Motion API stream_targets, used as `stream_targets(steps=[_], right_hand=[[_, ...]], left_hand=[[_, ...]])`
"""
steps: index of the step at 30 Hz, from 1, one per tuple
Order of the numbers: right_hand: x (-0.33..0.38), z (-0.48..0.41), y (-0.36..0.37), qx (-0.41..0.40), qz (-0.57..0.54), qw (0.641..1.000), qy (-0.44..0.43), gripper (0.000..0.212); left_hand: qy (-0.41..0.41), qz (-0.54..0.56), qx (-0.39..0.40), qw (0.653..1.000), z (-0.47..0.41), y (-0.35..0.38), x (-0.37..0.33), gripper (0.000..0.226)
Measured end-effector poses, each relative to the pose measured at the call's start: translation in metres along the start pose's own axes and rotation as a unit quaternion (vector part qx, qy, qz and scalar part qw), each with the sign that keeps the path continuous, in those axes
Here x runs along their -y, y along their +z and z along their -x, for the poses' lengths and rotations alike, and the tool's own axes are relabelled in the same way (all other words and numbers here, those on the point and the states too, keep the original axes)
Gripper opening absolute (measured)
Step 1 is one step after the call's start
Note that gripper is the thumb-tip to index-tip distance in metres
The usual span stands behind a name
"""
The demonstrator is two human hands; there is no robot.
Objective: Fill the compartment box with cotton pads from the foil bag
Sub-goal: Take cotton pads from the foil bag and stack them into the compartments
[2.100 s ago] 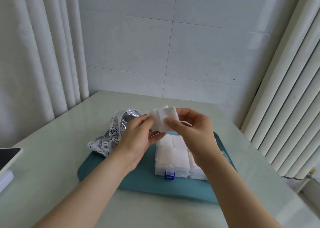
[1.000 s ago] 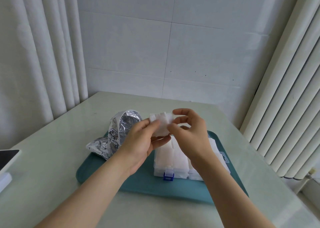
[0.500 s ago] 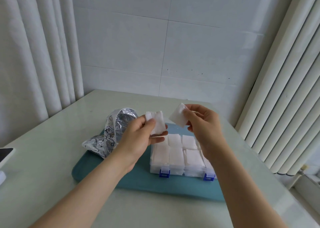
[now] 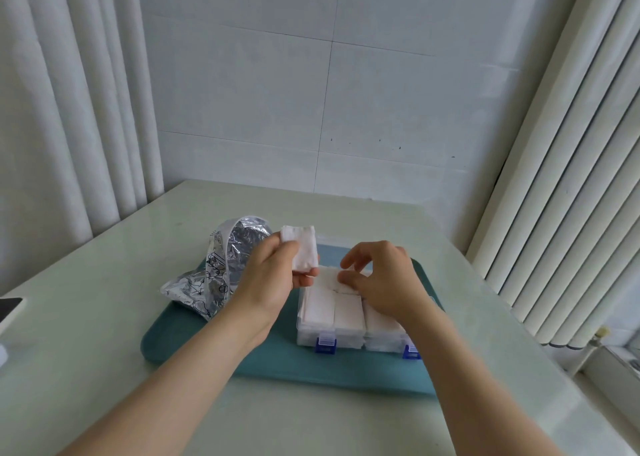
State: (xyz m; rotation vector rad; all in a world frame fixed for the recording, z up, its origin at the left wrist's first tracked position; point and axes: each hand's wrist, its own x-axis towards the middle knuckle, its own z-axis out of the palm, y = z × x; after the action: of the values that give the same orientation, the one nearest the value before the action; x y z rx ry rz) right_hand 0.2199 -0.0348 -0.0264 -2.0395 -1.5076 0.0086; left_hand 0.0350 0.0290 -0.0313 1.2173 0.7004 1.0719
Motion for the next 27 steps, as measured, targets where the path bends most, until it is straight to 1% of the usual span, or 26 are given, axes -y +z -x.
stream_targets(steps=[2, 4, 5, 6, 7, 9, 10, 12, 14, 16, 19, 20, 22, 24, 27], right_hand=[[0.000, 0.000, 0.003, -0.004, 0.067, 0.998, -0.001, 0.008], [0.003, -0.001, 0.004, -0.028, 0.093, 0.995, -0.008, 0.010], [0.007, 0.000, 0.004, -0.049, 0.070, 0.996, -0.022, 0.013], [0.012, 0.003, 0.002, -0.068, 0.008, 0.997, -0.039, 0.015], [0.019, 0.005, -0.001, -0.072, -0.080, 0.993, -0.051, 0.017], [0.033, 0.010, -0.009, -0.021, -0.237, 0.969, -0.059, 0.019], [0.039, 0.013, -0.011, 0.003, -0.274, 0.959, -0.065, 0.021], [0.046, 0.016, -0.012, 0.017, -0.293, 0.952, -0.086, 0.022], [0.047, 0.017, -0.012, 0.022, -0.306, 0.948, -0.086, 0.023], [0.045, 0.015, -0.015, 0.027, -0.339, 0.938, -0.063, 0.023], [0.036, 0.012, -0.030, 0.004, -0.378, 0.926, -0.007, 0.020], [0.032, 0.010, -0.036, -0.006, -0.373, 0.928, 0.010, 0.017], [0.022, 0.008, -0.049, -0.008, -0.339, 0.940, 0.047, 0.016], [0.014, 0.009, -0.060, 0.020, -0.293, 0.953, 0.079, 0.016], [0.003, 0.018, -0.066, 0.083, -0.243, 0.961, 0.105, 0.014]], left_hand=[[-0.004, 0.004, 0.016, 1.000, 0.001, -0.001, 0.000, 0.025], [-0.005, 0.000, 0.031, 1.000, 0.001, -0.001, 0.000, 0.027], [-0.004, -0.005, 0.037, 0.999, 0.001, -0.002, 0.000, 0.029], [0.000, -0.010, 0.045, 0.999, 0.001, -0.002, 0.001, 0.030], [0.006, -0.016, 0.053, 0.998, 0.001, -0.002, 0.001, 0.032], [0.019, -0.027, 0.072, 0.997, 0.002, -0.001, 0.001, 0.032], [0.028, -0.031, 0.081, 0.996, 0.002, 0.000, 0.002, 0.031], [0.040, -0.036, 0.096, 0.994, 0.004, 0.002, 0.002, 0.033], [0.049, -0.042, 0.114, 0.991, 0.006, 0.004, 0.002, 0.036], [0.065, -0.073, 0.124, 0.987, 0.008, 0.003, 0.002, 0.032], [0.107, -0.163, 0.093, 0.976, 0.008, -0.001, 0.004, 0.044], [0.133, -0.198, 0.081, 0.968, 0.009, -0.002, 0.004, 0.045], [0.194, -0.277, 0.076, 0.938, 0.011, -0.002, 0.004, 0.040], [0.238, -0.349, 0.099, 0.901, 0.012, -0.002, 0.009, 0.032], [0.277, -0.426, 0.140, 0.849, 0.016, -0.001, 0.016, 0.024]])
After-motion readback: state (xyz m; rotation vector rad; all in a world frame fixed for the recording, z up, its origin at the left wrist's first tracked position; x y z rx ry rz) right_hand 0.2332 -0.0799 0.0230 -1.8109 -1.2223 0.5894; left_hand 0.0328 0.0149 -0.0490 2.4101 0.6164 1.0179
